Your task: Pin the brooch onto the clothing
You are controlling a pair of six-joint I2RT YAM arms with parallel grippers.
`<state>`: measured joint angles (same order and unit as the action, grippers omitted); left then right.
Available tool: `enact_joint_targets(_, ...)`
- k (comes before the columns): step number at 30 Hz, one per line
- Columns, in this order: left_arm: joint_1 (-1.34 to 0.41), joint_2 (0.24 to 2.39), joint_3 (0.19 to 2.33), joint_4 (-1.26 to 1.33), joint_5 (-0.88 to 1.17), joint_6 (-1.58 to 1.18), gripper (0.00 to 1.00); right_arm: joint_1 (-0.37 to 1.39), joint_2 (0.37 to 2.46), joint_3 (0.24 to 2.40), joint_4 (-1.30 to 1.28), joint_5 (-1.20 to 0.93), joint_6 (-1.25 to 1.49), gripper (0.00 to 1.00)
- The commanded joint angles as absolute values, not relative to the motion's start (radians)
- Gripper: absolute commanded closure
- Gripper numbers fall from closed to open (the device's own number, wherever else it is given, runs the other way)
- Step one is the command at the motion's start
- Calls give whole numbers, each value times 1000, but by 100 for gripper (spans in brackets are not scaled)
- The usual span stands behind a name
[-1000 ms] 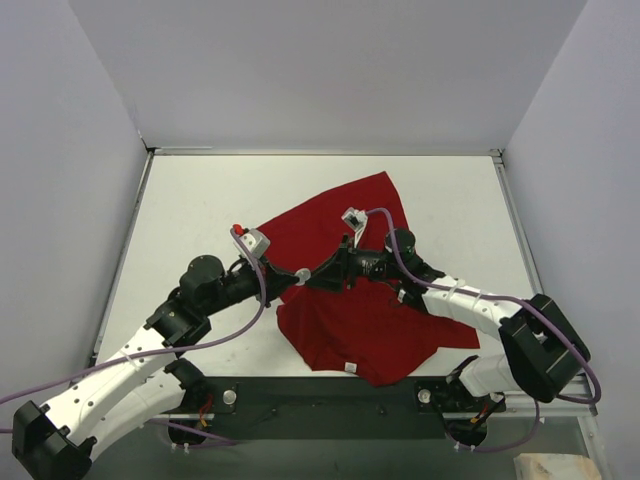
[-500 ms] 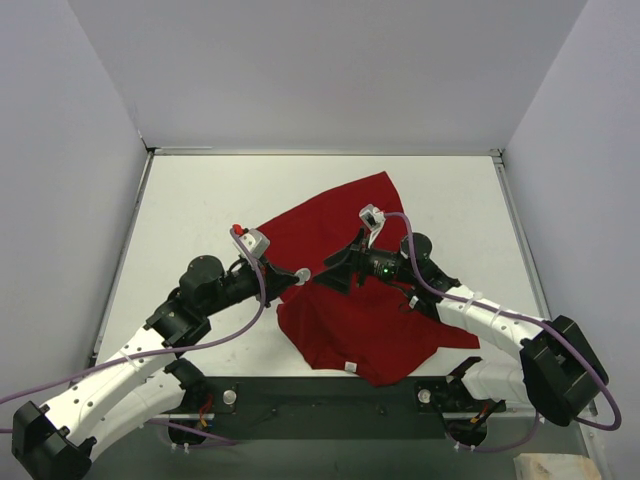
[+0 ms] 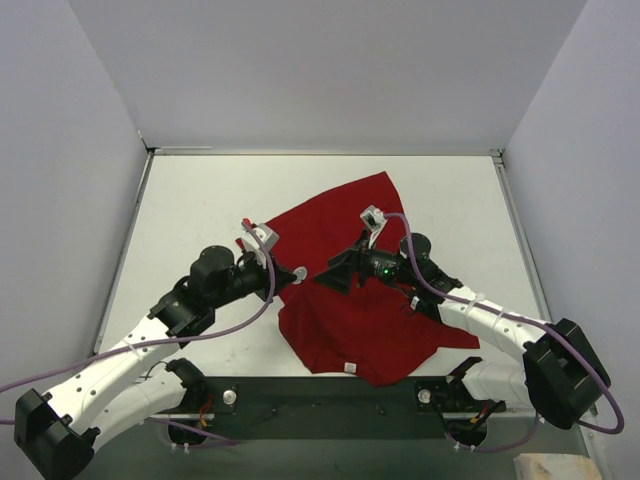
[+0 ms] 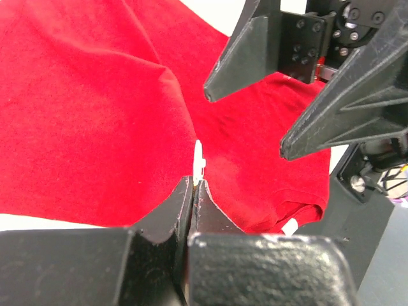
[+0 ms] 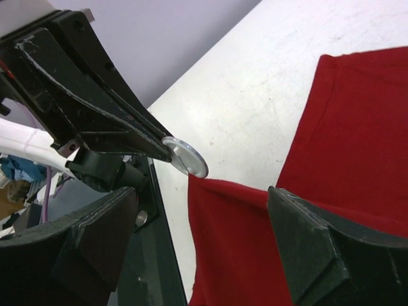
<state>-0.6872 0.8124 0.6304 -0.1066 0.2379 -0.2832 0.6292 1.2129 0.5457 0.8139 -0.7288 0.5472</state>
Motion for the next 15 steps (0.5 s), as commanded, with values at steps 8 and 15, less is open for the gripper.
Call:
enact_joint_targets(8,-842,936,724,-153,63,-233,100,609,1111,719,387,-560,402,12)
enact_joint_targets(15,-937,1040,675,-43,58,-327,100,522,1089,791,154,-500,387,10)
